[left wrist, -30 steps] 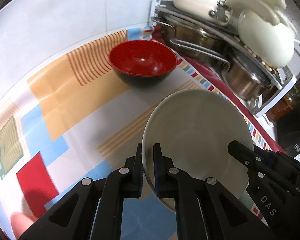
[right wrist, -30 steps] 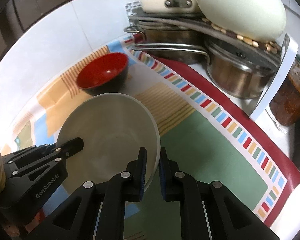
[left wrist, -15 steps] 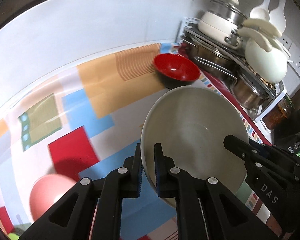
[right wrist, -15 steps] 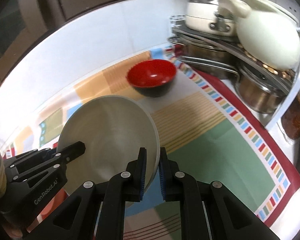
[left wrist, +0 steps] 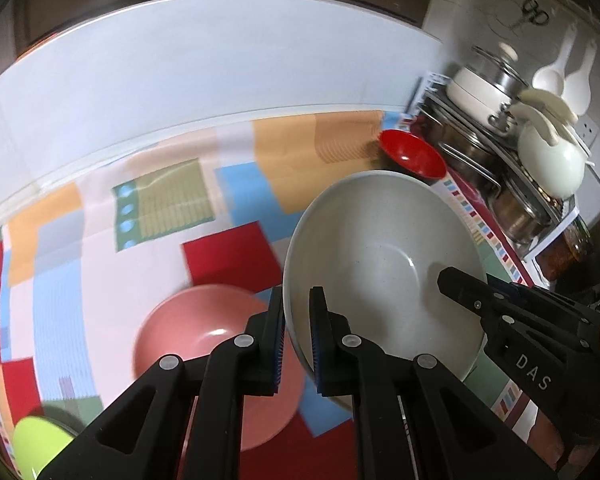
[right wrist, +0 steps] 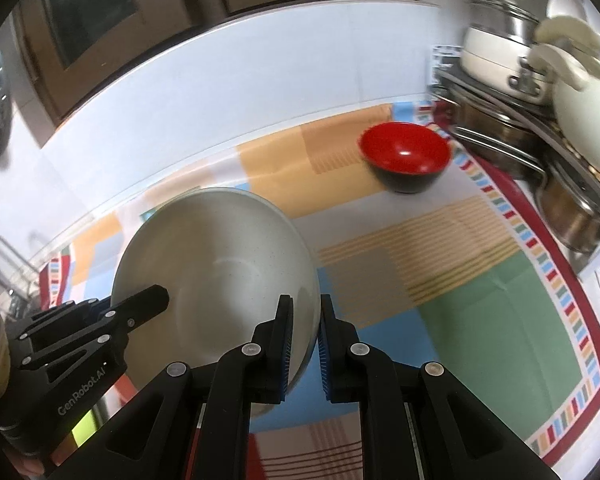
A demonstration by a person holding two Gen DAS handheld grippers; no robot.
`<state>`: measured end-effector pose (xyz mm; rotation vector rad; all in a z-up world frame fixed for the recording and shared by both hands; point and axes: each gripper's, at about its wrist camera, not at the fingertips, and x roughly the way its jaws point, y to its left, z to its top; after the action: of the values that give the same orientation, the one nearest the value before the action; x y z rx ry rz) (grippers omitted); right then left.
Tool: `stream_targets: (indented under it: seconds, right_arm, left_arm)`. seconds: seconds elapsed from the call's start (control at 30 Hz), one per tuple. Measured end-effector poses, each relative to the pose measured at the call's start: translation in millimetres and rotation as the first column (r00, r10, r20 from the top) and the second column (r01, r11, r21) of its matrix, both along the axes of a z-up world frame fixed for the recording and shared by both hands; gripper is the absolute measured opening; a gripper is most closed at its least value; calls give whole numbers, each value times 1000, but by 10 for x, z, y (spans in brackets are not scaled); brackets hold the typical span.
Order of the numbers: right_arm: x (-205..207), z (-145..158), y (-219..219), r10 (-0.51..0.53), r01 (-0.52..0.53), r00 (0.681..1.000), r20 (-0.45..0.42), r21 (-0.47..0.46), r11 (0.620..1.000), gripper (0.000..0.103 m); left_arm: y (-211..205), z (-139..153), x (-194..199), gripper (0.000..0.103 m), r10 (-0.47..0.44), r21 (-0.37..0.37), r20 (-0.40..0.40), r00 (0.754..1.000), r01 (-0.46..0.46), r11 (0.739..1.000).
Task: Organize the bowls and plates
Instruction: 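Lift the white bowl with both grippers and carry it toward the pink bowl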
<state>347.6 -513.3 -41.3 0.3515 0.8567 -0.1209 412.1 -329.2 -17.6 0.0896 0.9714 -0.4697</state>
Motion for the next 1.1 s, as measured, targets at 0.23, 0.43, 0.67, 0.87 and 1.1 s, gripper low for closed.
stream_targets:
  seconds: [0.23, 0.43, 0.67, 0.87, 1.1]
  right_arm:
    - [64, -10, 351, 88, -88, 996, 0, 5, 996, 13]
    - [137, -39, 631, 157, -157, 988, -5, 10, 988, 13]
    - [221, -104, 870, 207, -207, 978, -18, 17, 978, 13]
    - [325, -228, 972, 235, -234, 971, -49, 26, 972, 13]
    - [386, -346, 1008, 245, -244, 966, -85, 28, 970, 13]
  left_arm:
    - [431, -3, -53, 13, 89, -6, -1, 996, -89, 996]
    - [716, -40, -85, 13, 153, -7, -10, 988, -153, 988]
    - [944, -154, -64, 13, 213, 1, -38, 976, -213, 977]
    - [1000, -295, -16, 13, 232, 21, -68, 970, -231, 973]
    - [1008, -477, 29, 13, 245, 42, -100, 964, -242, 969]
